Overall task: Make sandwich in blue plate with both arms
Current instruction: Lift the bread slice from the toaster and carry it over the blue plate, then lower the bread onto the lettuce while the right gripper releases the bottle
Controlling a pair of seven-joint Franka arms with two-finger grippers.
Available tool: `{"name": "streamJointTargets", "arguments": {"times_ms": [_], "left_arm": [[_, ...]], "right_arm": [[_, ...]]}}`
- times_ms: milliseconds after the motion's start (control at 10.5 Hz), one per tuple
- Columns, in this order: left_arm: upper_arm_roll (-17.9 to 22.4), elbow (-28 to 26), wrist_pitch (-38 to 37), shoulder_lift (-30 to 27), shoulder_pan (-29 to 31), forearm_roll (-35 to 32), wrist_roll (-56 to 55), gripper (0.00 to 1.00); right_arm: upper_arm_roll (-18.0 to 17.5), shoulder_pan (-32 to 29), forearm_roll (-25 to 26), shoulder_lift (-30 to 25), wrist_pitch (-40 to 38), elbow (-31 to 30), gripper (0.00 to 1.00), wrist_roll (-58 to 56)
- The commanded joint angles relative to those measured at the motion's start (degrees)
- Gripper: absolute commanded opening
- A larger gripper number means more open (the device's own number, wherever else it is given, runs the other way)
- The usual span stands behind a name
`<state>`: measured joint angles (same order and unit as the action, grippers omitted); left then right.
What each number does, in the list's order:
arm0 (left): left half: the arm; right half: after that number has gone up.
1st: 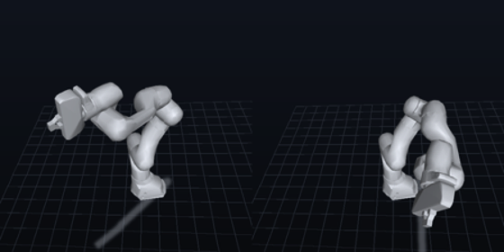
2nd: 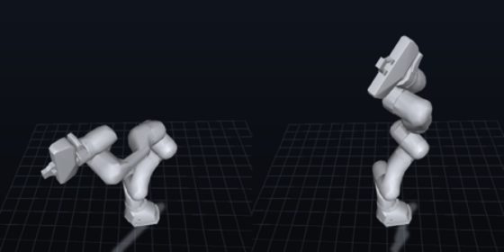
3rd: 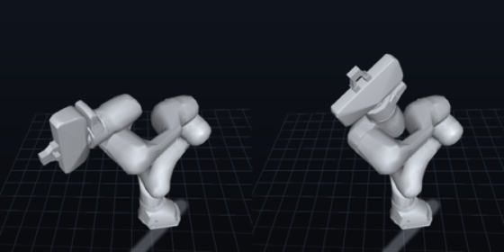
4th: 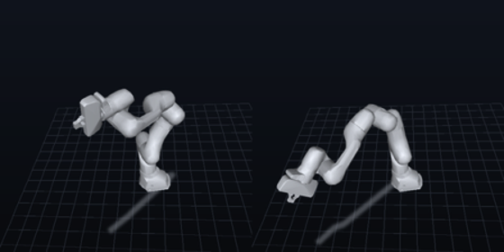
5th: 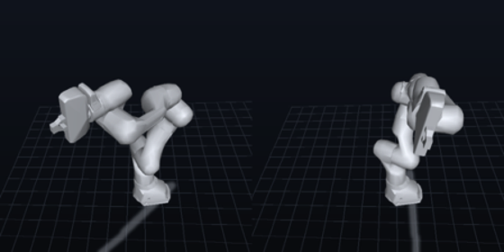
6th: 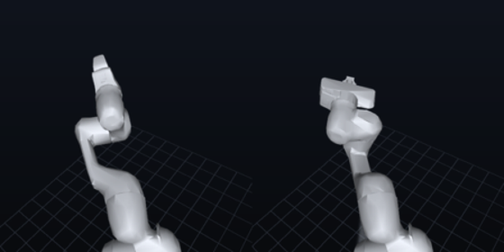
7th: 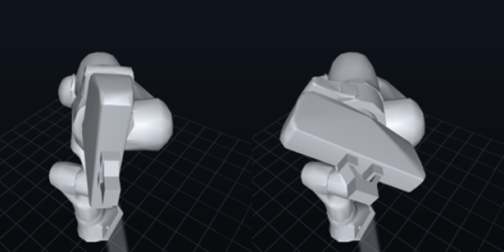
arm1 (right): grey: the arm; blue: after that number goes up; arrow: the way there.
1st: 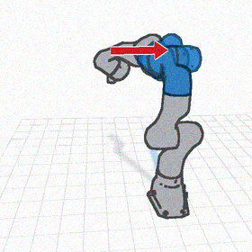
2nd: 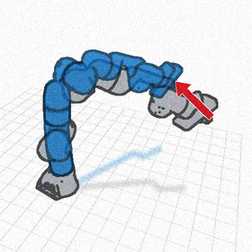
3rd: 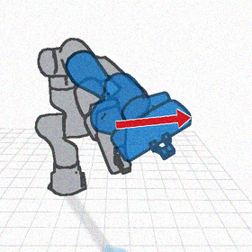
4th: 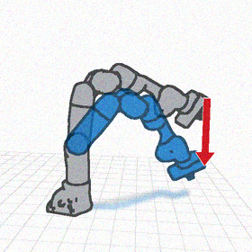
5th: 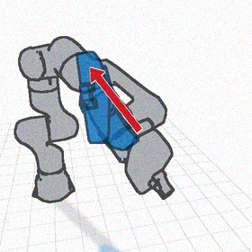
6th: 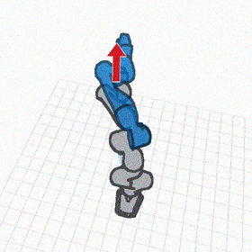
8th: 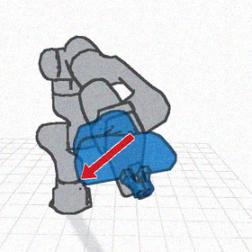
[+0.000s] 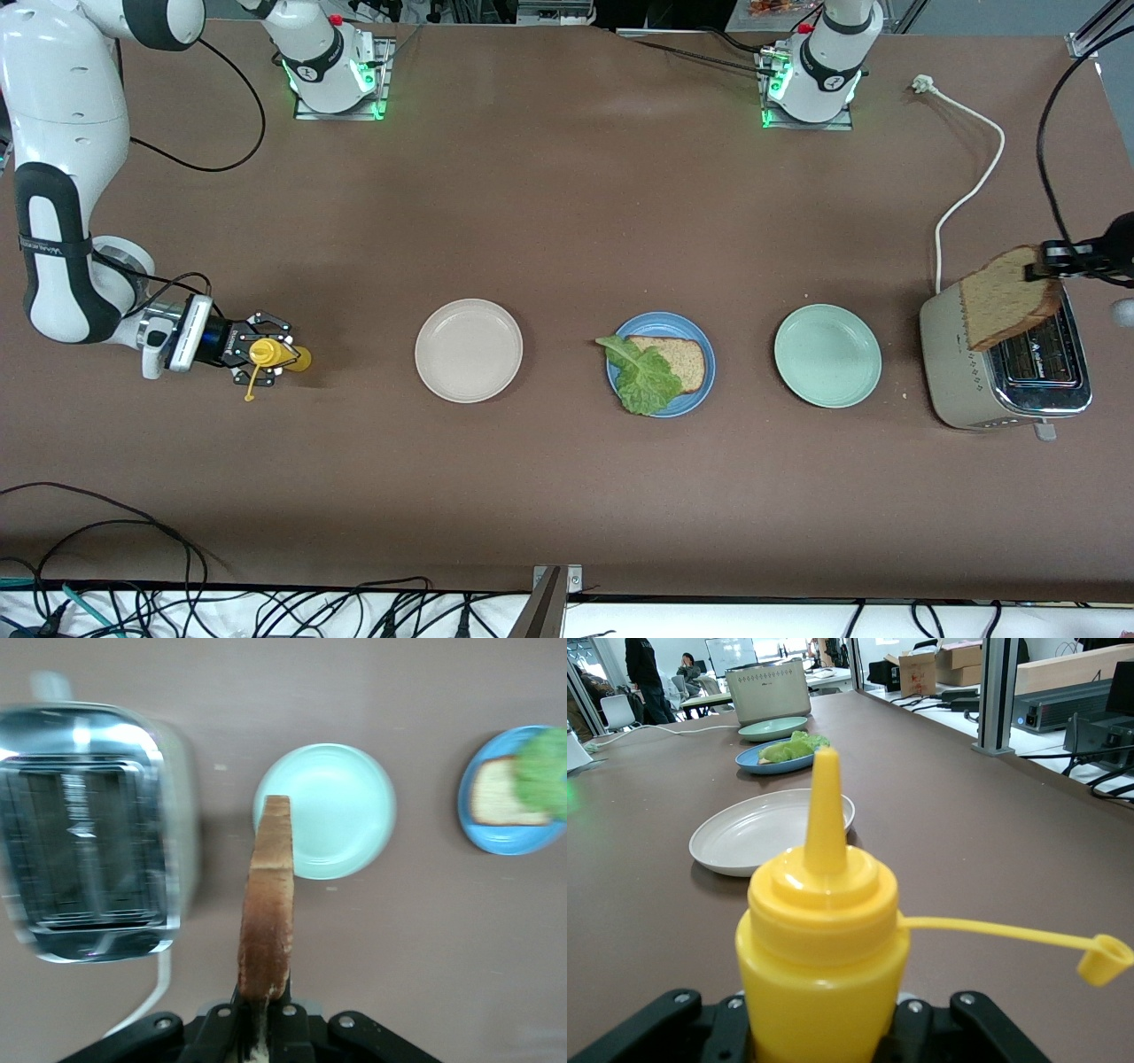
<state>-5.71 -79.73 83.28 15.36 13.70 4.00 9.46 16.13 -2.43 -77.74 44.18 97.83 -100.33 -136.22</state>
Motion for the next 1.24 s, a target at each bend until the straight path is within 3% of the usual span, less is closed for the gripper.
{"name": "streamJointTargets", "arguments": {"times_ms": [0,572,763,1049,1145], "left_arm": [[1.2,-1.6,-0.9,0.9,-0.2,9.7,-2.2,0.00],[1.0,-5.3,-0.6,9.9,-5.3,29.3,-3.6,0.00],[1.0,-5.3,0.3,14.7,-9.4,41.3,-3.7,0.00],[1.0,-5.3,7.1,19.1,-15.0,51.1,-3.0,0.00],[1.0,-5.3,9.3,20.3,-16.4,53.4,-2.8,0.00]], "right_arm": [[-0.1,-0.3,-1.7,1.6,-0.4,0.6,0.00,-3.5],[-0.1,-0.3,-3.3,3.4,-0.3,0.8,0.00,-6.2],[-0.1,-0.2,-3.4,3.5,-0.3,1.0,0.00,-6.5],[-0.1,-0.2,-3.4,3.5,-0.5,1.0,0.00,-6.3],[-0.1,-0.2,-3.4,3.4,-0.6,1.1,0.15,-5.7]]}}
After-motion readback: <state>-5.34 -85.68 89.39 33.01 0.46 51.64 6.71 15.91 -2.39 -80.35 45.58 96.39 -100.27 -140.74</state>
